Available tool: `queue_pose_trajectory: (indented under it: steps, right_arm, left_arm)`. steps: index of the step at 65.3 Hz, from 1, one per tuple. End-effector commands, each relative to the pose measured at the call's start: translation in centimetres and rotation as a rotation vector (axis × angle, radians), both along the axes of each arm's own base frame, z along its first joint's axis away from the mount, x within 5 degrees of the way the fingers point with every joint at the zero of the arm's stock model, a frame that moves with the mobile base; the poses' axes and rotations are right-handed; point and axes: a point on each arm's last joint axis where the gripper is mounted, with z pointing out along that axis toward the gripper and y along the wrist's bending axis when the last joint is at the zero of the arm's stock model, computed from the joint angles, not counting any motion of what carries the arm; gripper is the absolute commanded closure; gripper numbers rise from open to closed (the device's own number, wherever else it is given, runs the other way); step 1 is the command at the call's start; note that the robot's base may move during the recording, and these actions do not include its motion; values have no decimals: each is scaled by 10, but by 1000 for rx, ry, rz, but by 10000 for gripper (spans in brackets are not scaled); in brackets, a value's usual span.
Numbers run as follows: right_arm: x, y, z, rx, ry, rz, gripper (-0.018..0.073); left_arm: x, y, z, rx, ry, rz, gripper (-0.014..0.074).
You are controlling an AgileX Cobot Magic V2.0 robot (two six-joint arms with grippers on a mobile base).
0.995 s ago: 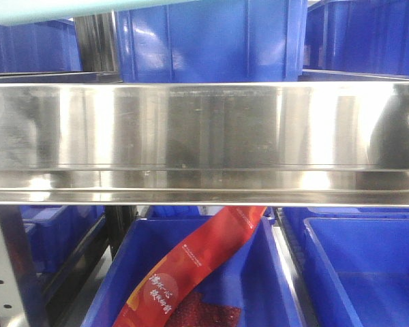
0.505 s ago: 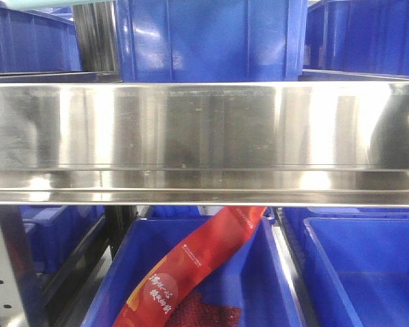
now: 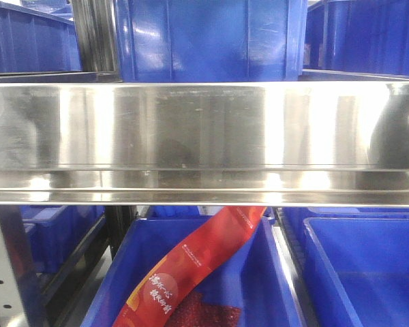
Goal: Fetch blue bin and place on conveyor start
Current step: 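Lift the turquoise bin with both grippers and pull it off the shelf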
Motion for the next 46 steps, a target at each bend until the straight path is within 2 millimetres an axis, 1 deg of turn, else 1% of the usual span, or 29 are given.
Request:
queue_pose_trajectory:
  steps: [1, 46]
  right_arm:
    - [-3, -6, 8, -32, -61, -6, 711]
    - [-3, -6, 8, -32, -63, -6, 711]
  left_arm:
    - [-3, 3, 9, 11, -70, -2, 708]
    - [-3, 3, 9, 12, -71, -2, 708]
